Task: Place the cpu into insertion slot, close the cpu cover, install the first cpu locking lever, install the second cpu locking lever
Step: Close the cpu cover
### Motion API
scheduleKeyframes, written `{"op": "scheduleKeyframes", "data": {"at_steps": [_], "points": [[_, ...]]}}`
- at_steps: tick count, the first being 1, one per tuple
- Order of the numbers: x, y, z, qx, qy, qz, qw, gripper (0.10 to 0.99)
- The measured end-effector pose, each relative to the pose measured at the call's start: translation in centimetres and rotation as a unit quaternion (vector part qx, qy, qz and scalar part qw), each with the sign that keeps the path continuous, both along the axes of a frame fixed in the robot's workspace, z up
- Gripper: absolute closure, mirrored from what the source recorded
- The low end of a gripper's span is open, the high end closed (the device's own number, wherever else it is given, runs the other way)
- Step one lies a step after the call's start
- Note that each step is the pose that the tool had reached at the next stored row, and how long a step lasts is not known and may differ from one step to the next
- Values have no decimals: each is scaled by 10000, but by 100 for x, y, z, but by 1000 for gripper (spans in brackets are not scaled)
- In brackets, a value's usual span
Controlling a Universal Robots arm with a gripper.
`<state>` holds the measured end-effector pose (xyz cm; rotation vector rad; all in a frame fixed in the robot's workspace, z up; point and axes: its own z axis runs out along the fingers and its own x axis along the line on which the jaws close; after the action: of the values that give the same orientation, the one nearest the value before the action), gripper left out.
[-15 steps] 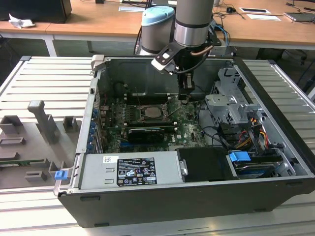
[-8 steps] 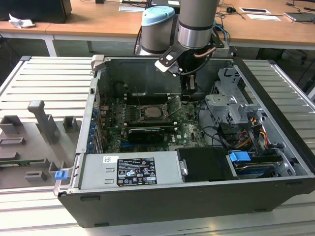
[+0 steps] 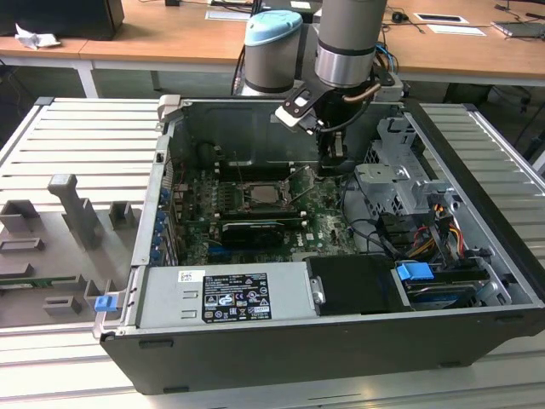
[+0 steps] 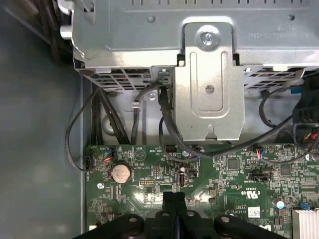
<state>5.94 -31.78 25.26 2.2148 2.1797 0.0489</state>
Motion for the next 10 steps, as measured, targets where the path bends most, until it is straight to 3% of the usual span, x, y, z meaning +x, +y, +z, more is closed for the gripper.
{"op": "scheduleKeyframes", "data": {"at_steps": [3, 5, 10], "points": [[-2, 1, -58, 1, 0, 24, 10000, 980], [-132, 0, -65, 0, 0, 24, 10000, 980], [-212, 2, -65, -1, 0, 24, 10000, 980]]}}
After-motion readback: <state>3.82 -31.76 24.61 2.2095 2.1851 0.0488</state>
